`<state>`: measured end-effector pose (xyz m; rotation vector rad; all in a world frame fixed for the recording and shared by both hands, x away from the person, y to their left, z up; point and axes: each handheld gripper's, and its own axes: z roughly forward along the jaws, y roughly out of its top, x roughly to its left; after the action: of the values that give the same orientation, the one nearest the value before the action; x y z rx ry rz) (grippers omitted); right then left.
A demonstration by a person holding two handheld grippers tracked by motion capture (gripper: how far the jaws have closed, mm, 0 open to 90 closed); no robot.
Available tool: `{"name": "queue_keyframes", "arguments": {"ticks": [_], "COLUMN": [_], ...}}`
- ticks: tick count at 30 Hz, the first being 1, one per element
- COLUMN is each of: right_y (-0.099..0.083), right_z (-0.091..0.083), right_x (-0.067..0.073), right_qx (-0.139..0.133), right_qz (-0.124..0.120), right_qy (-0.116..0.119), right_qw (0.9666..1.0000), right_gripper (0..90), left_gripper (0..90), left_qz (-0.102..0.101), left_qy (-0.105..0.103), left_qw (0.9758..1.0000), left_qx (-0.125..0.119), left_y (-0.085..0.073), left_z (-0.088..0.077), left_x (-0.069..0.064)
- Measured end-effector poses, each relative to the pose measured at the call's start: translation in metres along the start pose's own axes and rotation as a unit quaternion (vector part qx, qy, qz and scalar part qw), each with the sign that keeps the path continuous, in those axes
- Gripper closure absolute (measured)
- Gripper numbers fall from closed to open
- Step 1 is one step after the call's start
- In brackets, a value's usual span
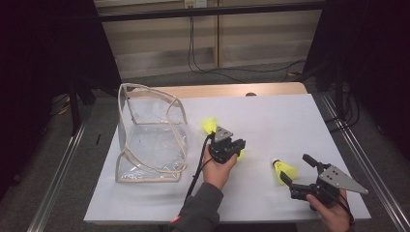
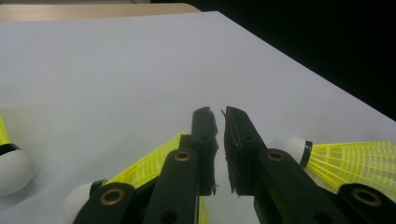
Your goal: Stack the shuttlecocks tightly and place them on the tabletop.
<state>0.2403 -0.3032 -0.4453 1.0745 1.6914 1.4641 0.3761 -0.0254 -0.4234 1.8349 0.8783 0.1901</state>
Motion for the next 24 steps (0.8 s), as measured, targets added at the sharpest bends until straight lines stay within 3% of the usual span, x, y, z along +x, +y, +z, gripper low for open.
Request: {"name": "queue_keyframes", "arguments": {"ticks": [7,12,18,21,24], "right_y": [0.0,0.0001,0.0001,0.0,0.0001], "right_z": [0.0,-0.0003,-0.0002,0.0,0.0], "right_x": [0.0,-0.0001,0.0001,0.0,0.0002], "right_qx": [0.0,0.0,0.0,0.0,0.0], "right_qz": [0.0,0.0,0.0,-0.001,-0.001], "right_qy": [0.0,-0.001,0.0,0.0,0.001], "right_qw": [1.0,1.0,1.0,1.0,1.0], "right_gripper": [1.5,1.5,1.5,1.5,1.5], "left_gripper": [81.5,73.7,68.4,59.6,58.5], "left_qz": [0.0,0.01,0.015,0.019,0.027], "left_qy": [0.002,0.027,0.037,0.048,0.058], "left_qw": [1.0,0.9996,0.9992,0.9987,0.9979], "left_qx": [-0.006,0.002,-0.009,-0.001,0.012], "left_y": [0.0021,0.0002,0.0007,-0.0011,-0.0044], "left_z": [-0.0018,-0.0019,-0.0015,0.002,0.0075], "left_x": [-0.0006,0.0021,0.0027,0.0021,0.0027]}}
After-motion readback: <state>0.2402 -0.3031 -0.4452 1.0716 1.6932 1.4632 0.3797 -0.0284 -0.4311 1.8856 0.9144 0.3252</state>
